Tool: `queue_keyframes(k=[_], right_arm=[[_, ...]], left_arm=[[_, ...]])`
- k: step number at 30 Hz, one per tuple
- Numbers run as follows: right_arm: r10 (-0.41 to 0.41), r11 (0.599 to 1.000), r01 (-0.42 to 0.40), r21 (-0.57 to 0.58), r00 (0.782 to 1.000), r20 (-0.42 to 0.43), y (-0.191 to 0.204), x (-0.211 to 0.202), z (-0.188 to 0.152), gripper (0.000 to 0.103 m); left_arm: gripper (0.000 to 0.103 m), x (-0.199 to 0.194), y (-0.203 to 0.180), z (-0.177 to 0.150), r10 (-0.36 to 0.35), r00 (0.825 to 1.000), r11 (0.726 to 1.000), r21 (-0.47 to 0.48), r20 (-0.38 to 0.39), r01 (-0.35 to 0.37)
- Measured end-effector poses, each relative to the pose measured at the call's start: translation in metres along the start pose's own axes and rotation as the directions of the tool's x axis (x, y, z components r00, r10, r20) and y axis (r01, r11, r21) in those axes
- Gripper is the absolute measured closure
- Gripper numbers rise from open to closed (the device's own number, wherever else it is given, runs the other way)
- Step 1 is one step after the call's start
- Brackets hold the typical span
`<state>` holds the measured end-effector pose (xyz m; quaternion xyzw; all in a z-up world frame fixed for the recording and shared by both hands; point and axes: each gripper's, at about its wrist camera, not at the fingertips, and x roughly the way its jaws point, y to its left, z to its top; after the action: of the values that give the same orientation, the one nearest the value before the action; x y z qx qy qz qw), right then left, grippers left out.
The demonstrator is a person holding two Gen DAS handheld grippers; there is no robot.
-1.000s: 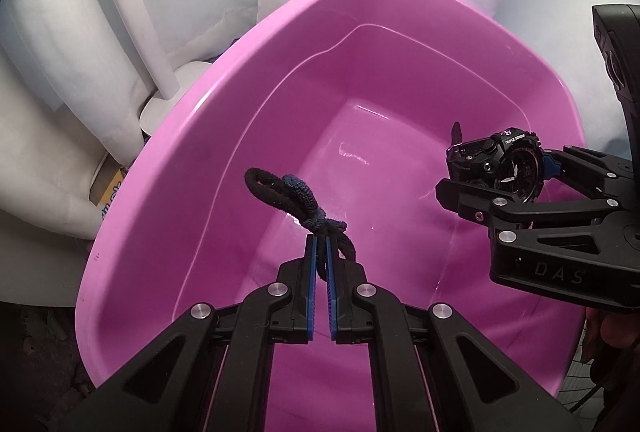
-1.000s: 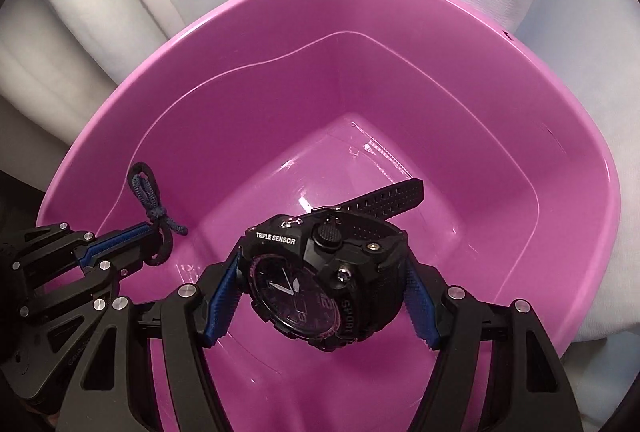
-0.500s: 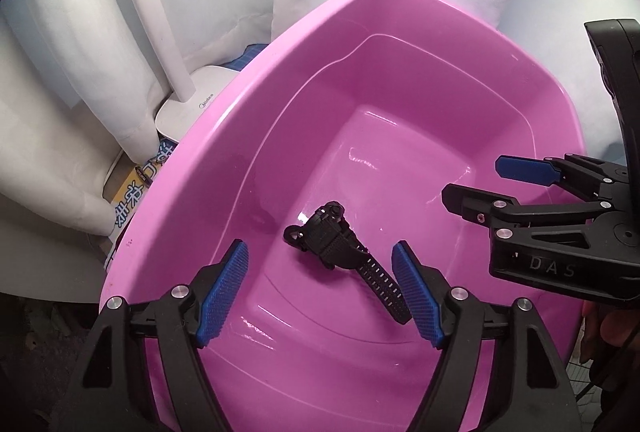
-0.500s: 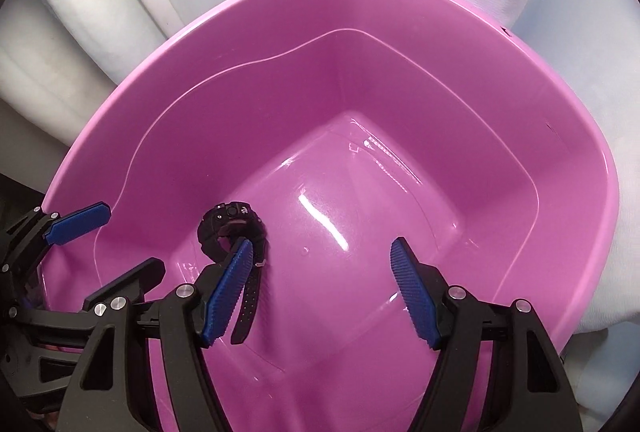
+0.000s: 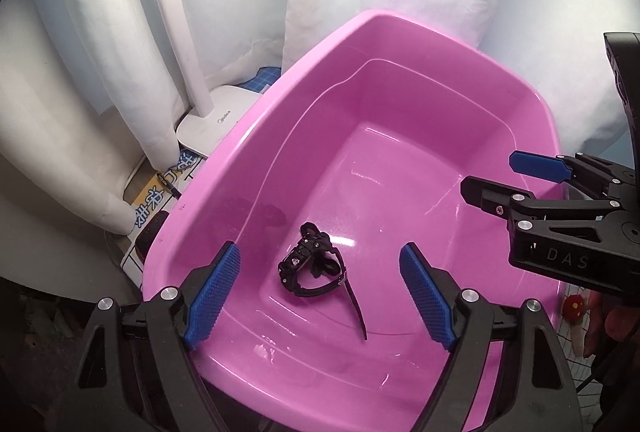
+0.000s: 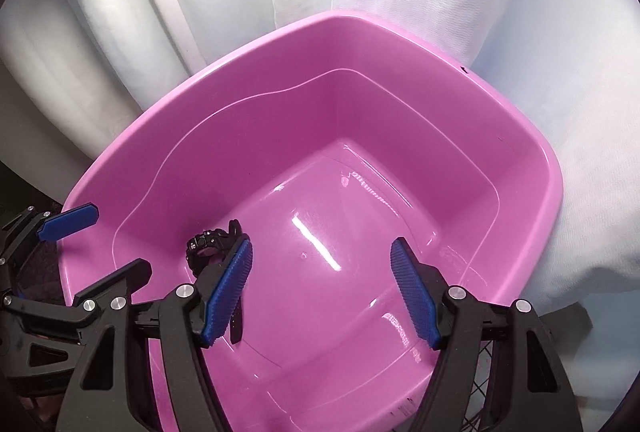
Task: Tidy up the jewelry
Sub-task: 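Withdraw both tools from the tub back over the table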
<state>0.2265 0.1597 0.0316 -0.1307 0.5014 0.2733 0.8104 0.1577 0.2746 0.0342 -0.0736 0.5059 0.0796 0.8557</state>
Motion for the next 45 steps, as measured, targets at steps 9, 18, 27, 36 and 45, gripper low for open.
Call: queue_keyframes(k=[9,18,27,36,45], right_arm=[[0.019,0.996,-0.032,0.085,0.989,0.150,-0.006,-0.062,-0.048,0.034],[-0.059,0.975,-0.010,0.221,0.951,0.305,-0.027,-0.127,-0.154,0.034],[-0.211,0.914,0.103,0.393,0.947,0.243,-0.088,-0.158,-0.294,0.034],[-0.290,0.838,0.180,0.516,0.946,0.141,-0.136,-0.180,-0.408,0.034],[-0.192,0.840,0.110,0.531,0.976,0.102,-0.147,-0.150,-0.465,0.034]], left_arm=[[0.021,-0.042,-0.005,-0.023,0.003,0.991,1.000,0.002,0.134,-0.004],[0.019,-0.064,-0.043,-0.053,-0.064,0.985,0.998,0.017,0.163,0.062],[0.018,-0.083,-0.124,-0.105,-0.145,0.974,0.979,0.167,0.172,0.116],[0.017,-0.071,-0.185,-0.176,-0.179,0.980,0.962,0.224,0.087,0.155],[0.017,-0.046,-0.191,-0.237,-0.076,0.997,0.978,0.194,-0.005,0.076]])
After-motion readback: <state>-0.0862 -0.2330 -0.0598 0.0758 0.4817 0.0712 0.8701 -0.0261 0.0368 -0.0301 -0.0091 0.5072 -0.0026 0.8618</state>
